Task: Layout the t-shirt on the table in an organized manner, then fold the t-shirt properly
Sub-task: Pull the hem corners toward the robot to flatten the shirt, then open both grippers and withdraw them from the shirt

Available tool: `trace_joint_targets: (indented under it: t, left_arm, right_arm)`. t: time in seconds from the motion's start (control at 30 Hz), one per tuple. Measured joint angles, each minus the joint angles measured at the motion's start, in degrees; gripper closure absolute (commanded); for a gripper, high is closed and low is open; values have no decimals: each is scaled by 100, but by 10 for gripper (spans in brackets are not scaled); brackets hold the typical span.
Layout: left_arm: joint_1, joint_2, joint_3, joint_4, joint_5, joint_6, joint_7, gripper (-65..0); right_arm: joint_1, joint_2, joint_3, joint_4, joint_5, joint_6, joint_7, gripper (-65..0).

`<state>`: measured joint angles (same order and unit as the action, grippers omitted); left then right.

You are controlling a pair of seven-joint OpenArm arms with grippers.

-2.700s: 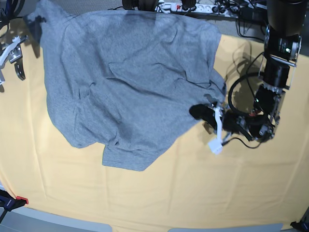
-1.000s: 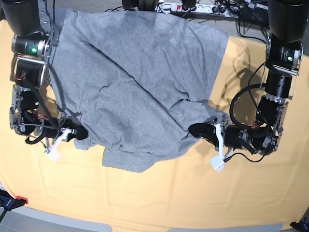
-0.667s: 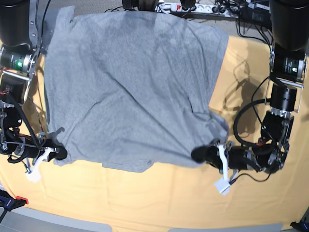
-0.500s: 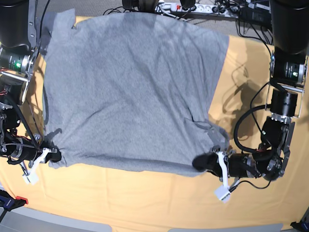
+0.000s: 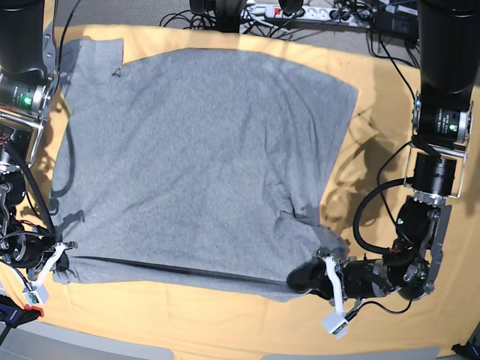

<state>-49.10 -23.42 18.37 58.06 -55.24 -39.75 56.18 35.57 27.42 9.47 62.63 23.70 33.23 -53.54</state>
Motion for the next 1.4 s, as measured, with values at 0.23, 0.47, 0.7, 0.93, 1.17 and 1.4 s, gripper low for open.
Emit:
trace_joint_targets:
  t: [0.23,0.47,0.7,0.93,1.17,1.4]
  left_arm:
    - [-15,13,0,0,649,0,-378,0]
    - [-160,-120,4,0,833,-2,-367,-469]
    - [-697,-538,2,0,793,282,164,-494]
    - [-691,-833,-2,0,-1510,234,2190,-494]
    - [-79,-949,4,17,-2857,24,2444,-494]
    - [507,-1392,-424,2,-2811,2,2492,-489]
  right_arm:
    - [2,-31,-2,0,-168,-229,251,0]
    - [0,103,0,0,-289,-153,236,-338]
    - [2,761,0,68,896,107,-11,-352]
    - [-37,1150,535,568,2745,640,-1845,-351]
    - [-955,1499,1392,595,4798,645,-2761,-351]
    - [-2046,1464,2039,756,5554,645,-2774,-343]
